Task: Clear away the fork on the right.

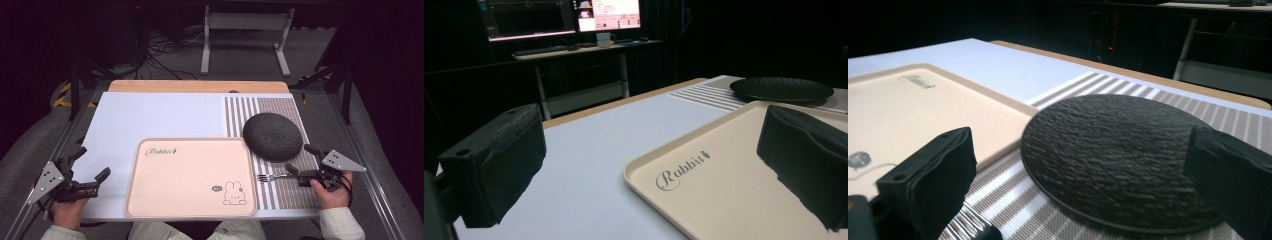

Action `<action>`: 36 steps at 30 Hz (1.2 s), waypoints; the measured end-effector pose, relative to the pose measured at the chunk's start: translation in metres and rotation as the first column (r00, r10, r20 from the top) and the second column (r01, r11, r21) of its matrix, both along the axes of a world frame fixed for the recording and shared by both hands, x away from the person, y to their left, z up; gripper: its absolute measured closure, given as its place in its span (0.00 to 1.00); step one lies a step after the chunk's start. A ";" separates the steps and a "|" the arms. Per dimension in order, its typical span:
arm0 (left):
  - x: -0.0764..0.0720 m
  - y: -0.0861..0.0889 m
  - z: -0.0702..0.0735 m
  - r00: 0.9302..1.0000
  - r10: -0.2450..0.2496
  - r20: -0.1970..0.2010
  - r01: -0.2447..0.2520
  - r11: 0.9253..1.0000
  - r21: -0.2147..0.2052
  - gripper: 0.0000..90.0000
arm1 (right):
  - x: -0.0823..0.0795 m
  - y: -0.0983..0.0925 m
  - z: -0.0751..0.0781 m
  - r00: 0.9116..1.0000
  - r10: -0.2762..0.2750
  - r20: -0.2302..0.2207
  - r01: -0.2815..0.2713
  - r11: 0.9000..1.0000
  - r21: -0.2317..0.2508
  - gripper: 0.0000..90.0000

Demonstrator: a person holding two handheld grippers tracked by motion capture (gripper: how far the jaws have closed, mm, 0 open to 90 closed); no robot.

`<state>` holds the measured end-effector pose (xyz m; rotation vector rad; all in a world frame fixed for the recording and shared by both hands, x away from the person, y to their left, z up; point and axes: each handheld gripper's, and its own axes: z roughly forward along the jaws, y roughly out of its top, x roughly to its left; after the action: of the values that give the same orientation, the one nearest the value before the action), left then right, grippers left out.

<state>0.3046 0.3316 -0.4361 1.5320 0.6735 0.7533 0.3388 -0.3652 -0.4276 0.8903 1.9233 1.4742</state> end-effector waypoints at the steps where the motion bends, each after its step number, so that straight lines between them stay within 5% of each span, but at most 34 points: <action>1: 0.000 0.000 0.000 1.000 -0.001 0.000 0.001 1.000 0.000 0.00 | 0.002 0.002 0.002 1.000 0.008 -0.004 -0.008 1.000 0.001 0.01; 18: 0.002 -0.002 0.000 1.000 -0.002 -0.004 0.002 1.000 0.009 0.00 | 0.033 0.028 0.022 0.997 0.067 -0.040 -0.069 0.997 -0.035 0.01; 23: 0.002 -0.002 0.001 1.000 -0.003 -0.004 0.003 1.000 0.009 0.00 | 0.043 0.036 0.025 0.993 0.063 -0.099 -0.070 0.995 -0.073 0.02; 30: 0.002 -0.001 0.001 1.000 -0.005 -0.006 0.005 1.000 0.008 0.00 | 0.050 0.044 0.033 0.990 0.084 -0.111 -0.094 0.992 -0.087 0.02; 34: 0.002 -0.001 0.001 1.000 -0.004 -0.007 0.004 1.000 0.009 0.00 | 0.052 0.045 0.039 0.985 0.102 -0.139 -0.119 0.985 -0.126 0.04; 36: 0.003 -0.002 0.000 1.000 -0.005 -0.008 0.005 1.000 0.009 0.00 | 0.052 0.046 0.043 0.975 0.125 -0.184 -0.160 0.969 -0.187 0.10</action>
<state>0.3072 0.3301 -0.4357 1.5454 0.6727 0.7480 0.3910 -0.3191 -0.3845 0.8228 2.2596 1.2866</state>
